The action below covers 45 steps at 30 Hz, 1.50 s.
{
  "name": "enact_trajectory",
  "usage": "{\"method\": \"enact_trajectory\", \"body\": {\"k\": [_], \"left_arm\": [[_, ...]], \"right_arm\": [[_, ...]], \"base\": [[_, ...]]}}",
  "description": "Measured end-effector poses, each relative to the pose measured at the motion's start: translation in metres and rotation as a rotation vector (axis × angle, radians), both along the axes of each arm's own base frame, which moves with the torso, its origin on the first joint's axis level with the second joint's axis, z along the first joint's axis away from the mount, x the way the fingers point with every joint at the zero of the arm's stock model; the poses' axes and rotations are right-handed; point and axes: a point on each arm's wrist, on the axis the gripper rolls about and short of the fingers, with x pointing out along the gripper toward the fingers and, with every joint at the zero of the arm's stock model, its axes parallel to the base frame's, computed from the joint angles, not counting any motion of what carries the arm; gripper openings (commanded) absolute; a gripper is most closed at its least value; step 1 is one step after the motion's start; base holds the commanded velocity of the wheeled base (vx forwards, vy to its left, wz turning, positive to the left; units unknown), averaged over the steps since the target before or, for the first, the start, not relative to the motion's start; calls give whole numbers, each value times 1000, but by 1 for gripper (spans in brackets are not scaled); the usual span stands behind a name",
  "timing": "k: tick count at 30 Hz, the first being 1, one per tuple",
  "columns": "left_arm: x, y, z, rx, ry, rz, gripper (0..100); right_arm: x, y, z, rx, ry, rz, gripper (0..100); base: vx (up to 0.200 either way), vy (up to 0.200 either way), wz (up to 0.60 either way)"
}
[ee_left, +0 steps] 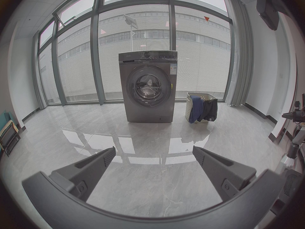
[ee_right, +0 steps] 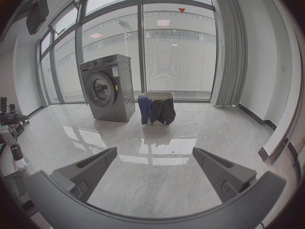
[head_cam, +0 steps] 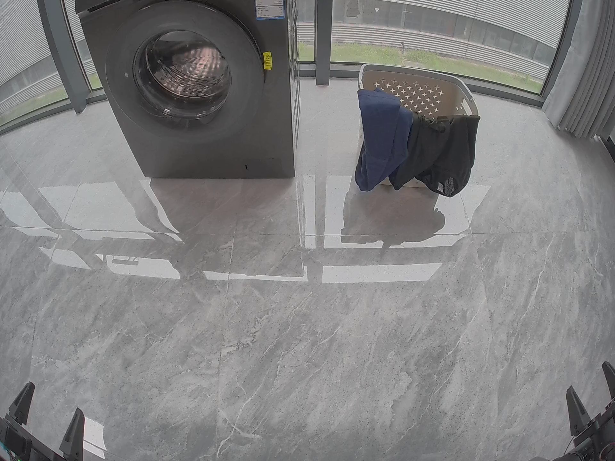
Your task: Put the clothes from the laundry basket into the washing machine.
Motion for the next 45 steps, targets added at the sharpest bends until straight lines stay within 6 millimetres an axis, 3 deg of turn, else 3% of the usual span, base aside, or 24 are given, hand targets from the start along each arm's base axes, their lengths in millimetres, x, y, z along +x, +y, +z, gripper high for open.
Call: {"method": "enact_trajectory", "body": {"k": [22,45], "left_arm": [[0,0,0,-20,-1,1,100],[0,0,0,-37,-1,4,100]], "right_arm": [[0,0,0,3,0,2,100],[0,0,0,3,1,2,100]], "base": [[0,0,0],[200,0,0]]}}
